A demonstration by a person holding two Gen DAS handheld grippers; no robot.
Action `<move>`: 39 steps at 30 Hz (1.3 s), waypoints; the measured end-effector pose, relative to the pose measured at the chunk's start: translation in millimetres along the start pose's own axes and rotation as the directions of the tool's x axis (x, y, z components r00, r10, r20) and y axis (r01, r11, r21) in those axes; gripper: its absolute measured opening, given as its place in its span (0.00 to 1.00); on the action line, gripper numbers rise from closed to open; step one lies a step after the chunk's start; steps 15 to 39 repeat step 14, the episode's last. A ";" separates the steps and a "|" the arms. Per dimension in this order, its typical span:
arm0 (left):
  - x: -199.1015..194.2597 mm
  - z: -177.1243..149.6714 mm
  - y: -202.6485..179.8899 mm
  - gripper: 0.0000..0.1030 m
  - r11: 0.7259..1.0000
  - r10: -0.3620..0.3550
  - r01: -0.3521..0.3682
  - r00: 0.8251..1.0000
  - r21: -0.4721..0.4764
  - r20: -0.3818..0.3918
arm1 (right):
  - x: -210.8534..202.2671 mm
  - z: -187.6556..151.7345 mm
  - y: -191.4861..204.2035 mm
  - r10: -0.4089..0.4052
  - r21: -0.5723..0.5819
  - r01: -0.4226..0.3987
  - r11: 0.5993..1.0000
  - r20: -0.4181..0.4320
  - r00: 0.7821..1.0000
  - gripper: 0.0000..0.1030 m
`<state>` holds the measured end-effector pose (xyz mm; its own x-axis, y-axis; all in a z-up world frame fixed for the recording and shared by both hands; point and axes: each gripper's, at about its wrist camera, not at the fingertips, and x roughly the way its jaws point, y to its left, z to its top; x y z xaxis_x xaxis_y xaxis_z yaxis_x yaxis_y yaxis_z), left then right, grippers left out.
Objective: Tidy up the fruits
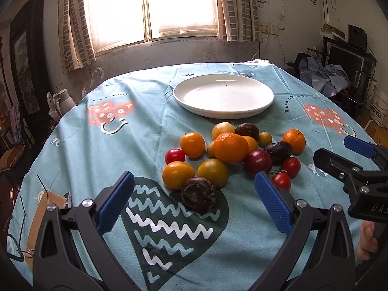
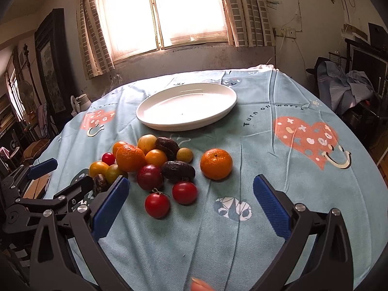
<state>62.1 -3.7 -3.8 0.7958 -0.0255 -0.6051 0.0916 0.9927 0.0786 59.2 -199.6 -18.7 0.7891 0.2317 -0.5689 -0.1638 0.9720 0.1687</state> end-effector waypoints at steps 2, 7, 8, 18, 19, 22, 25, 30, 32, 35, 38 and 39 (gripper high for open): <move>-3.4 -1.0 -1.9 0.98 1.000 0.023 -0.023 1.000 0.010 0.021 | 0.4 -0.1 -0.3 0.000 0.000 0.000 1.000 -0.003 1.000 0.99; -6.8 -0.5 0.3 0.98 1.000 0.020 -0.020 0.999 -0.003 0.044 | -1.0 0.0 -1.0 -0.001 0.004 0.001 1.000 0.008 1.000 0.99; -7.3 -0.5 0.7 0.98 1.000 0.029 -0.029 0.999 -0.004 0.047 | -1.5 0.1 -1.1 -0.002 0.004 0.002 1.000 0.013 1.000 0.99; -9.8 -2.1 2.4 0.98 0.999 0.047 -0.047 0.997 -0.008 0.063 | -4.6 0.3 -0.8 0.002 0.002 -0.002 1.000 0.031 1.000 0.99; -9.8 -2.1 2.4 0.98 0.999 0.047 -0.047 0.997 -0.008 0.063 | -4.6 0.3 -0.8 0.002 0.002 -0.002 1.000 0.031 1.000 0.99; -9.8 -2.1 2.4 0.98 0.999 0.047 -0.047 0.997 -0.008 0.063 | -4.6 0.3 -0.8 0.002 0.002 -0.002 1.000 0.031 1.000 0.99; -9.8 -2.1 2.4 0.98 0.999 0.047 -0.047 0.997 -0.008 0.063 | -4.6 0.3 -0.8 0.002 0.002 -0.002 1.000 0.031 1.000 0.99; -9.8 -2.1 2.4 0.98 0.999 0.047 -0.047 0.997 -0.008 0.063 | -4.6 0.3 -0.8 0.002 0.002 -0.002 1.000 0.031 1.000 0.99; -9.8 -2.1 2.4 0.98 0.999 0.047 -0.047 0.997 -0.008 0.063 | -4.6 0.3 -0.8 0.002 0.002 -0.002 1.000 0.031 1.000 0.99; -9.8 -2.1 2.4 0.98 0.999 0.047 -0.047 0.997 -0.008 0.063 | -4.6 0.3 -0.8 0.002 0.002 -0.002 1.000 0.031 1.000 0.99; -9.8 -2.1 2.4 0.98 0.999 0.047 -0.047 0.997 -0.008 0.063 | -4.6 0.3 -0.8 0.002 0.002 -0.002 1.000 0.031 1.000 0.99; -9.8 -2.1 2.4 0.98 0.999 0.047 -0.047 0.997 -0.008 0.063 | -4.6 0.3 -0.8 0.002 0.002 -0.002 1.000 0.031 1.000 0.99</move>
